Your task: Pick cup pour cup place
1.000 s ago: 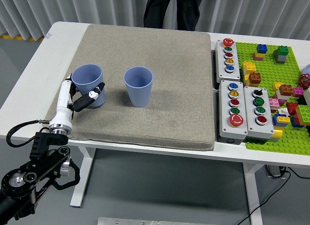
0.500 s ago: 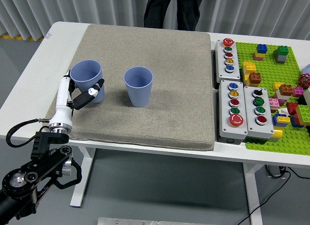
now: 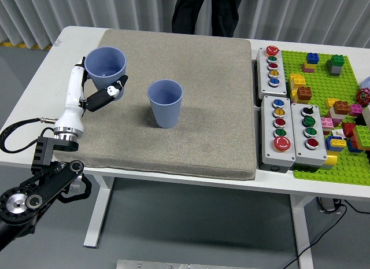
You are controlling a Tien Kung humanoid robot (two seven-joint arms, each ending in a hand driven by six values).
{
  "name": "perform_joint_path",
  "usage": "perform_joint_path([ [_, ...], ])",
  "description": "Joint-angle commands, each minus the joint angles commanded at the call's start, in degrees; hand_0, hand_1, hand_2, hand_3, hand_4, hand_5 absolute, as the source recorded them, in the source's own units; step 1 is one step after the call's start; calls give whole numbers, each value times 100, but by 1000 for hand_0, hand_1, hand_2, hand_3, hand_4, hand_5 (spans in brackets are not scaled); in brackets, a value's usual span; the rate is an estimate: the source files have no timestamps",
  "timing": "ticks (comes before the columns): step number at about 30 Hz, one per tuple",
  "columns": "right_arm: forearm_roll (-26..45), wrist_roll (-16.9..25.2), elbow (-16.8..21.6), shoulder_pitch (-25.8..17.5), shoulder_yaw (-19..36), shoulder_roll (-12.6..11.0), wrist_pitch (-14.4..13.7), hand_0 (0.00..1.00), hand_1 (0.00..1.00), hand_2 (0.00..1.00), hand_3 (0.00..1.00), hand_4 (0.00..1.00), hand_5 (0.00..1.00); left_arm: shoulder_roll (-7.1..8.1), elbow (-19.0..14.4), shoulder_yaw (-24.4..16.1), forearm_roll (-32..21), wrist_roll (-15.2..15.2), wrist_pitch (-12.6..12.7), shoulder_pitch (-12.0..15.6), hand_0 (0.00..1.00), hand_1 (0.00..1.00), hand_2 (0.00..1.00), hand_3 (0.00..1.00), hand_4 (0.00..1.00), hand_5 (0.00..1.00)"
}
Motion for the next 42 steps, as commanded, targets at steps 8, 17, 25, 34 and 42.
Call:
perform_joint_path([
  [8,72,1,0,2,-47,-22,-15,692,666,597,584,2,64,500,-148,608,1322,540,-184,-746,512,514,519,561,649,163],
  [17,98,-6,0,-35,-87,-19,-16,692,666,597,584,2,63,602,111,1001,2346,829,-268,-1161,513,514,520,564,646,164],
  [25,115,-3,0,-46,-101,-21,-18,692,667,597,585,2,65,665,423,1211,2747,899,-320,-1311,514,514,521,564,645,165],
  [34,122,-1,0,-25,-96,-26,-19,692,668,598,585,2,62,837,560,1450,3558,1052,-430,-1453,515,514,520,564,644,168],
  [42,145,1,0,7,-98,-31,-27,692,668,597,585,2,60,898,592,1589,4175,1254,-471,-1583,519,515,522,566,645,168],
])
